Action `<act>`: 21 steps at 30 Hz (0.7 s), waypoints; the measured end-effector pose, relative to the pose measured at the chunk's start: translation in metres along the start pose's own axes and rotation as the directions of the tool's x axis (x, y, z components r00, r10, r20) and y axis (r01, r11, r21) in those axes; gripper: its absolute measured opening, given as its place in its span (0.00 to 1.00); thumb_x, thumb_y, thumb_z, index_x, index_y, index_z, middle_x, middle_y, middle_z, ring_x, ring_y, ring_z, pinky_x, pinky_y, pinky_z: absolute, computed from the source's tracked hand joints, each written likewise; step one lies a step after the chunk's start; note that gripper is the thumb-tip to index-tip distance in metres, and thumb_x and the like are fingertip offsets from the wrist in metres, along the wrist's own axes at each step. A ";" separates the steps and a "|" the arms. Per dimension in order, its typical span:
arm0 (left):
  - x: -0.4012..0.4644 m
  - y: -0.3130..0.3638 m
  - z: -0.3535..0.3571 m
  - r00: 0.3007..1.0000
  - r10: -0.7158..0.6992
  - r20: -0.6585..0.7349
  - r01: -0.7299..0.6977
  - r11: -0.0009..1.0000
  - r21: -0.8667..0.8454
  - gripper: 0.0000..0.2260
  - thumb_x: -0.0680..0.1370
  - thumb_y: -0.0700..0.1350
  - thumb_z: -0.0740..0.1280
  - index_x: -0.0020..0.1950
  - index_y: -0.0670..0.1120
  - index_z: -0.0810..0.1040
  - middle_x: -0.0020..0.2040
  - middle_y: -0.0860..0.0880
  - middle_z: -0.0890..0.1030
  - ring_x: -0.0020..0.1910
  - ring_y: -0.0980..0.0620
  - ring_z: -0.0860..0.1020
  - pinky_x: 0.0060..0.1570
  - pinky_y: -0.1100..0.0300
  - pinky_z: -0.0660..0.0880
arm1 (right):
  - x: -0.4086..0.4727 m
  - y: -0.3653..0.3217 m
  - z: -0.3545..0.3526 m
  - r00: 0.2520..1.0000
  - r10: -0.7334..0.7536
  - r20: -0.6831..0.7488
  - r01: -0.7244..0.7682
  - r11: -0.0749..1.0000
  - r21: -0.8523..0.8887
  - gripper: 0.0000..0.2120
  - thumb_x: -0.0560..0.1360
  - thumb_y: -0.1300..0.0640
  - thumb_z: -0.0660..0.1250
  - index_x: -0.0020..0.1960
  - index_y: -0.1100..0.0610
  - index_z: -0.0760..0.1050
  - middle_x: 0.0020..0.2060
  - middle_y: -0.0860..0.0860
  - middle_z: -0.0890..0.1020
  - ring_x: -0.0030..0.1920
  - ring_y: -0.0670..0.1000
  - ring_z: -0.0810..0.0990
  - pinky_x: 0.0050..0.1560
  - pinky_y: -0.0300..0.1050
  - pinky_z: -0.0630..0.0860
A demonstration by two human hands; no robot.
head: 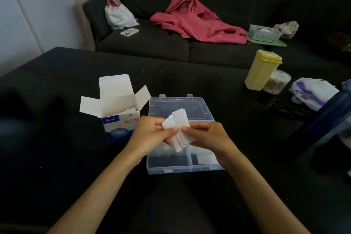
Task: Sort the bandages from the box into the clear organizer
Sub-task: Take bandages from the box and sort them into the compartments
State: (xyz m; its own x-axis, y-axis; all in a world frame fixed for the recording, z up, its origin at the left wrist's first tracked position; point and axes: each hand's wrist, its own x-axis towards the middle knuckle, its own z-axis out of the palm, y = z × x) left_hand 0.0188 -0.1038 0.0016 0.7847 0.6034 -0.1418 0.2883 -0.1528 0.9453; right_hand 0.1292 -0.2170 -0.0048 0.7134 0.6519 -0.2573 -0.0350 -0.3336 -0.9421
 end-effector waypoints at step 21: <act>0.002 0.010 -0.004 0.965 -0.051 -0.259 0.009 0.987 -0.163 0.06 0.73 0.50 0.71 0.39 0.57 0.75 0.35 0.52 0.80 0.33 0.57 0.76 0.34 0.65 0.69 | 0.024 0.003 -0.060 0.946 -0.108 0.307 0.306 0.615 -0.726 0.13 0.77 0.62 0.62 0.60 0.54 0.78 0.60 0.50 0.78 0.58 0.47 0.75 0.61 0.46 0.72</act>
State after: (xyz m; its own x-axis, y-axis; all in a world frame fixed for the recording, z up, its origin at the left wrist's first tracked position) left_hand 0.0207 -0.1013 0.0124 0.6000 0.7925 -0.1092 0.2015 -0.0176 0.9793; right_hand 0.1885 -0.2435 -0.0009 0.4634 0.8616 -0.2073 0.7054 -0.5002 -0.5022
